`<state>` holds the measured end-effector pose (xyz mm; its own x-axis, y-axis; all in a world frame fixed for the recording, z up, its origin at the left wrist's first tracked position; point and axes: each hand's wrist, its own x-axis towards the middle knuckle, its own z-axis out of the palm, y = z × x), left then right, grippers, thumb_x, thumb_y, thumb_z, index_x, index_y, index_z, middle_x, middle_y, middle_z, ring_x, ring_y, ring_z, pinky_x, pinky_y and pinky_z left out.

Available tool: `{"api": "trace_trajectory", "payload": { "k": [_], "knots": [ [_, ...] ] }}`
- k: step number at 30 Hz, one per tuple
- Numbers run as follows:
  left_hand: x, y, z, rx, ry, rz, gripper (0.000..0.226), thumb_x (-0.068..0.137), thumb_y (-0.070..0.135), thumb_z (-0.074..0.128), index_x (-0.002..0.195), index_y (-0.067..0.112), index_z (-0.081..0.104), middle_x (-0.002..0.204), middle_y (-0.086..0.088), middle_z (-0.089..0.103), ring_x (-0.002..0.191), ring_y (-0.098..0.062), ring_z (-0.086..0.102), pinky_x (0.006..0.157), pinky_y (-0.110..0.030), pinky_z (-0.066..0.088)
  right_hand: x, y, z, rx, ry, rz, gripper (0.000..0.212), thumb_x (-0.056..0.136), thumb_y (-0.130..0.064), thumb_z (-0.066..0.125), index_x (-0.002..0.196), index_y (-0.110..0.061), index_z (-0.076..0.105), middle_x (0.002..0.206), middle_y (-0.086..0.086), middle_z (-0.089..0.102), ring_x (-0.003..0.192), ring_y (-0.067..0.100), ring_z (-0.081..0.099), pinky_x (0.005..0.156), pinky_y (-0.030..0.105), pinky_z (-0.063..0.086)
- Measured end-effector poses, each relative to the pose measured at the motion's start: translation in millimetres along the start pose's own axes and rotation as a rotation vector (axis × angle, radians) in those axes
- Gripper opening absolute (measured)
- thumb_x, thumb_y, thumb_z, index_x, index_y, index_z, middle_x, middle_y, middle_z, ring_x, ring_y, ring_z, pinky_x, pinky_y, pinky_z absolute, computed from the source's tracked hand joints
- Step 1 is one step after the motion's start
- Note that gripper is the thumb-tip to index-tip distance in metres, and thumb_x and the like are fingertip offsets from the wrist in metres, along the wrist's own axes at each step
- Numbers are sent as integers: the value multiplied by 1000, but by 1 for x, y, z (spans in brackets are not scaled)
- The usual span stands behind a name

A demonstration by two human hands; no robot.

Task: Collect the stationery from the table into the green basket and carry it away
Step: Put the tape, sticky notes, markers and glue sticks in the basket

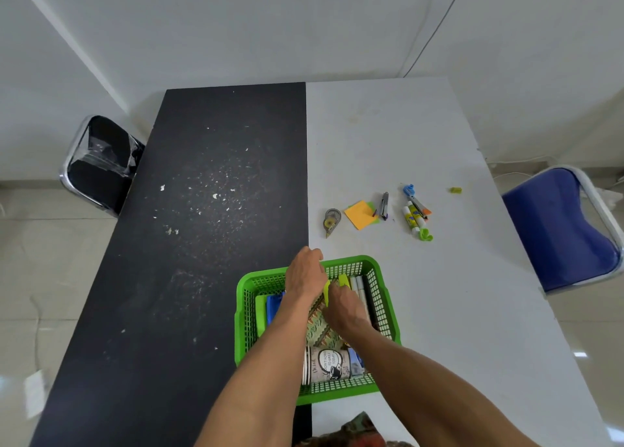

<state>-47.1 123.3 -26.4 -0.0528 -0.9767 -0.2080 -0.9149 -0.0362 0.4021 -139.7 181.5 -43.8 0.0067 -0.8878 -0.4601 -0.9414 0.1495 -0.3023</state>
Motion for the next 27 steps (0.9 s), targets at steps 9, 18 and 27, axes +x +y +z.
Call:
{"api": "trace_trajectory", "payload": {
  "k": [9, 18, 27],
  "knots": [
    [10, -6, 1, -26, 22, -1, 26, 95, 13, 54, 120, 13, 62, 119, -6, 57, 100, -21, 62, 81, -32, 53, 2, 2, -7, 18, 62, 19, 35, 86, -19, 57, 119, -11, 49, 100, 9, 64, 72, 22, 51, 60, 31, 39],
    [6, -3, 7, -22, 12, 14, 25, 96, 14, 51, 119, 13, 62, 119, -7, 58, 101, -23, 62, 81, -36, 54, 2, 17, -8, 40, 141, 152, 28, 84, -14, 54, 112, -11, 50, 104, 9, 60, 84, 25, 61, 69, 34, 48],
    [5, -5, 7, -35, 24, 0, 26, 95, 13, 53, 119, 13, 63, 118, -5, 58, 100, -22, 62, 81, -36, 55, 9, 23, -5, -18, 142, 142, 28, 92, -17, 57, 118, -13, 51, 112, 7, 58, 94, 25, 61, 75, 34, 50]
  ]
}}
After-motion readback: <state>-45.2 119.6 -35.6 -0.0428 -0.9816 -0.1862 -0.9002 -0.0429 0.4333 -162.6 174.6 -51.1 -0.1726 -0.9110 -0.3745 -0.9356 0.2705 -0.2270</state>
